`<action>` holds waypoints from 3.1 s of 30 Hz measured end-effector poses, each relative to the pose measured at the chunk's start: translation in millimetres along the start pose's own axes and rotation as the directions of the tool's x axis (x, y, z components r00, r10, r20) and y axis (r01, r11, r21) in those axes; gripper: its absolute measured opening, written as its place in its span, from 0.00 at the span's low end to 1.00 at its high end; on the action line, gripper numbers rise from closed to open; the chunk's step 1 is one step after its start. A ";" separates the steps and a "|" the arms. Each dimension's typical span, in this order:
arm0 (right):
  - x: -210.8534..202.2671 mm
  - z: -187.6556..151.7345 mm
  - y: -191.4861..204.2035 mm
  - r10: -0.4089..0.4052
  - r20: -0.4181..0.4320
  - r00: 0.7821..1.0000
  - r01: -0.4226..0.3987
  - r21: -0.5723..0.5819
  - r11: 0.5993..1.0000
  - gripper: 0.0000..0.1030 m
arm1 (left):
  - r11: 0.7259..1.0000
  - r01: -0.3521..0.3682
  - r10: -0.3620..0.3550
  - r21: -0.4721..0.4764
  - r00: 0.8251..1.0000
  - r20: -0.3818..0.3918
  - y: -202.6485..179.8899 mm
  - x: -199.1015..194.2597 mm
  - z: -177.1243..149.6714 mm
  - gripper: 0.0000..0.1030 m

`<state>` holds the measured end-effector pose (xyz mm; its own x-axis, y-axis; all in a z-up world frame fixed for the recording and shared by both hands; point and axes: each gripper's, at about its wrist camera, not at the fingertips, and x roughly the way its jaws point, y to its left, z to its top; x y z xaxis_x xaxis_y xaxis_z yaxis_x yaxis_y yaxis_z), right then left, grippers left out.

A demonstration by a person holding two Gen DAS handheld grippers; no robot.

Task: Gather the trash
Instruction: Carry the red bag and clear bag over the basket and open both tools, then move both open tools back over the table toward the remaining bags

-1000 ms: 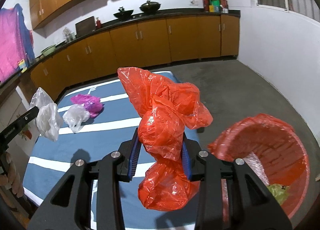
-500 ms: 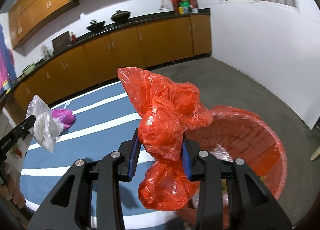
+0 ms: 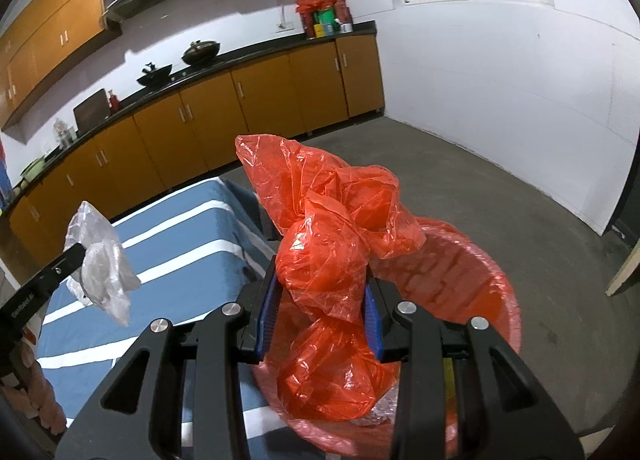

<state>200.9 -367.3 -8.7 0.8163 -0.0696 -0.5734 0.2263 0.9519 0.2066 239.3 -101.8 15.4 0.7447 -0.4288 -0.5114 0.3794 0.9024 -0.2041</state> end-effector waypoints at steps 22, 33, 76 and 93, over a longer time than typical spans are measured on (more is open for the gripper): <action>-7.1 11.4 -45.4 -0.031 0.040 0.999 0.026 0.124 0.992 0.36 | 0.985 0.158 -0.149 0.064 0.980 -0.131 -85.1 71.0 -17.0 0.05; -6.1 6.0 -58.2 -0.033 0.039 0.999 0.026 0.165 0.986 0.50 | 0.980 0.194 -0.182 0.042 0.963 -0.197 -92.3 95.1 -32.3 0.24; 54.9 -8.5 121.7 0.099 -0.053 0.994 -0.108 -0.230 0.967 0.76 | 0.839 -0.518 0.514 -0.167 0.855 -0.066 207.1 -6.8 -39.3 0.74; 121.6 -16.9 235.1 0.240 -0.152 0.959 -0.277 -0.320 0.906 0.76 | 0.883 -0.445 0.416 -0.147 0.889 -0.194 293.0 47.8 -18.0 0.69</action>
<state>344.4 -146.9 -43.3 0.7564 0.2067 -0.6206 -0.1912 0.9772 0.0925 376.2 142.9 -83.9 0.7127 0.0023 -0.7014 -0.0776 0.9941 -0.0756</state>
